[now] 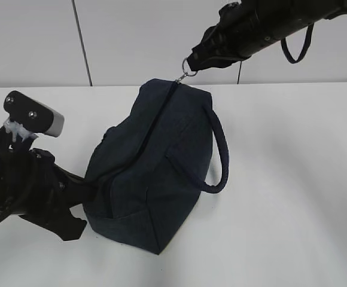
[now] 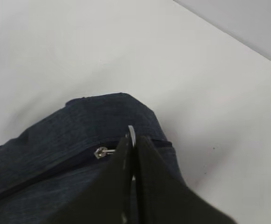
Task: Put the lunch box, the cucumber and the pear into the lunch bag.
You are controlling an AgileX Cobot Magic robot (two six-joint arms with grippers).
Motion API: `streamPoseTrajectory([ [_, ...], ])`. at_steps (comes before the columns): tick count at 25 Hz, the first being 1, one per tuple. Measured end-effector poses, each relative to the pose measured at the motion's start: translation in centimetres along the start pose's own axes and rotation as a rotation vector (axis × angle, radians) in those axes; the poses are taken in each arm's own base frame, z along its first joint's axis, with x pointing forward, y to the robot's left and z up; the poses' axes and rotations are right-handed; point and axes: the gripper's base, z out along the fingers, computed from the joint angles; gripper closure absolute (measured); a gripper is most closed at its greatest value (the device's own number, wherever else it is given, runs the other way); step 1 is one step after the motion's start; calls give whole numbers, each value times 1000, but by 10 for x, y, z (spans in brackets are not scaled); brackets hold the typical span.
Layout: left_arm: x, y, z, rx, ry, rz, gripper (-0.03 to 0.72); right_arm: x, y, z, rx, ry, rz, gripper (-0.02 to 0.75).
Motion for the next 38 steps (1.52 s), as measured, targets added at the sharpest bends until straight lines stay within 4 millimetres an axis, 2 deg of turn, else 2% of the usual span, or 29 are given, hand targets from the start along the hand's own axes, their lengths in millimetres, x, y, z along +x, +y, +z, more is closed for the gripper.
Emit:
streamPoseTrajectory([
  [7, 0, 0, 0, -4, 0, 0, 699, 18, -31, 28, 48, 36, 55, 732],
  [11, -1, 0, -2, -5, -10, -13, 692, 16, -35, 32, 43, 27, 70, 732],
  [14, -7, -5, -11, 31, -57, -28, 601, 10, -35, 29, 32, 13, 73, 732],
  [17, -22, -10, -34, 57, -177, -71, 393, 9, -35, 28, 16, 21, 71, 732],
  [19, -38, -11, -52, 56, -273, -99, 313, 9, -33, 27, 1, 32, 70, 732],
  [21, -56, -11, -68, 57, -352, -132, 305, 10, -32, 27, -10, 40, 70, 732],
  [23, -80, -9, -75, 54, -401, -135, 344, 11, -32, 27, -20, 48, 71, 732],
  [25, -105, -4, -68, 66, -392, -144, 373, 12, -31, 27, -31, 56, 71, 732],
  [26, -119, 0, -59, 76, -369, -136, 381, 12, -30, 27, -34, 59, 69, 732],
  [30, -166, 15, -9, 122, -186, -158, 391, 13, -29, 27, -50, 71, 69, 732],
  [31, -171, 21, 3, 124, -121, -188, 391, 13, -29, 27, -54, 75, 70, 732],
  [34, -195, 44, 18, 72, -24, -210, 391, 13, -28, 26, -64, 81, 70, 732],
  [38, -208, 64, 22, 51, 34, -255, 391, 12, -27, 26, -77, 67, 91, 732],
])
